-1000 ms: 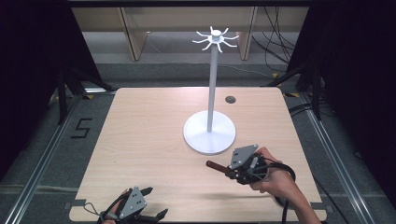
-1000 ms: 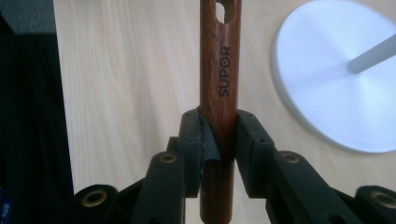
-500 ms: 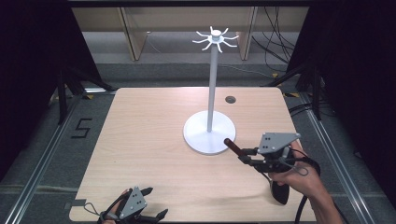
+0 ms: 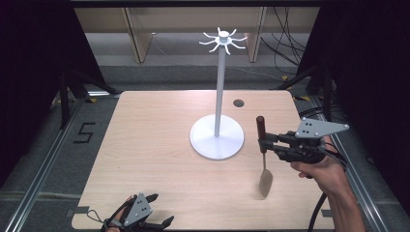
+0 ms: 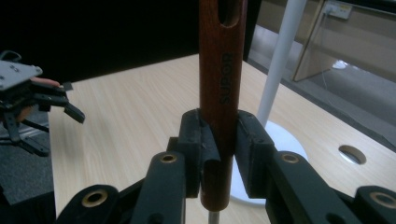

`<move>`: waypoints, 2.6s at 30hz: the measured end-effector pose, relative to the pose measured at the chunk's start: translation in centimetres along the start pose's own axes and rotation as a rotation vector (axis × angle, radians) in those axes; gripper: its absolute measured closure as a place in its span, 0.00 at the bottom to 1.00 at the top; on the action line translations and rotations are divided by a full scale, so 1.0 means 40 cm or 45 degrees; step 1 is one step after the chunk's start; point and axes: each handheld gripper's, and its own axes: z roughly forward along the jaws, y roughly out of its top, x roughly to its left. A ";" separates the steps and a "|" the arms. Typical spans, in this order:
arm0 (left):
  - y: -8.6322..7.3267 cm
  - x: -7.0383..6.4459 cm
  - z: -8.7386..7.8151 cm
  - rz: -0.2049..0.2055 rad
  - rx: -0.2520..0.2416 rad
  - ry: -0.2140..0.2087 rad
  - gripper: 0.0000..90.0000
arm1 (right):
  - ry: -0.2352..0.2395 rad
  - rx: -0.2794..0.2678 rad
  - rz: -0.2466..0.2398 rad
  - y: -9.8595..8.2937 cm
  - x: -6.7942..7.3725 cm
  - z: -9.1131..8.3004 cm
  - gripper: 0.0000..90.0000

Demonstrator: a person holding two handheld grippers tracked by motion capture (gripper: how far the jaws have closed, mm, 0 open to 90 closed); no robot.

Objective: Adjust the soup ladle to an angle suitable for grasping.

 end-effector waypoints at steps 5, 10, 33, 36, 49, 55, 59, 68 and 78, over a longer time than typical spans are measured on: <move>0.001 0.000 -0.003 0.000 0.011 -0.002 0.17 | 0.026 -0.057 0.048 0.009 -0.007 0.004 0.82; 0.001 -0.002 -0.002 -0.017 -0.001 -0.015 0.17 | 0.034 -0.086 0.036 0.031 -0.006 0.011 0.82; 0.001 0.000 -0.003 -0.019 0.007 -0.012 0.17 | -0.072 -0.165 0.058 0.156 -0.063 0.074 0.82; 0.001 0.002 -0.004 0.000 0.022 -0.009 0.17 | -0.093 -0.164 0.049 0.179 -0.077 0.077 0.82; 0.001 0.001 -0.004 -0.012 0.019 -0.016 0.17 | -0.155 -0.143 0.095 0.244 -0.118 0.093 0.82; 0.001 0.002 -0.004 -0.007 0.012 -0.011 0.17 | -0.187 -0.147 0.082 0.281 -0.133 0.103 0.82; 0.001 0.001 -0.003 -0.017 0.011 -0.017 0.17 | -0.201 -0.139 0.087 0.302 -0.143 0.115 0.82; 0.000 0.001 -0.003 -0.004 0.002 -0.010 0.17 | -0.192 -0.109 0.117 0.309 -0.148 0.137 0.82; 0.001 0.004 -0.004 0.015 0.022 0.002 0.17 | -0.225 -0.104 0.121 0.323 -0.155 0.149 0.82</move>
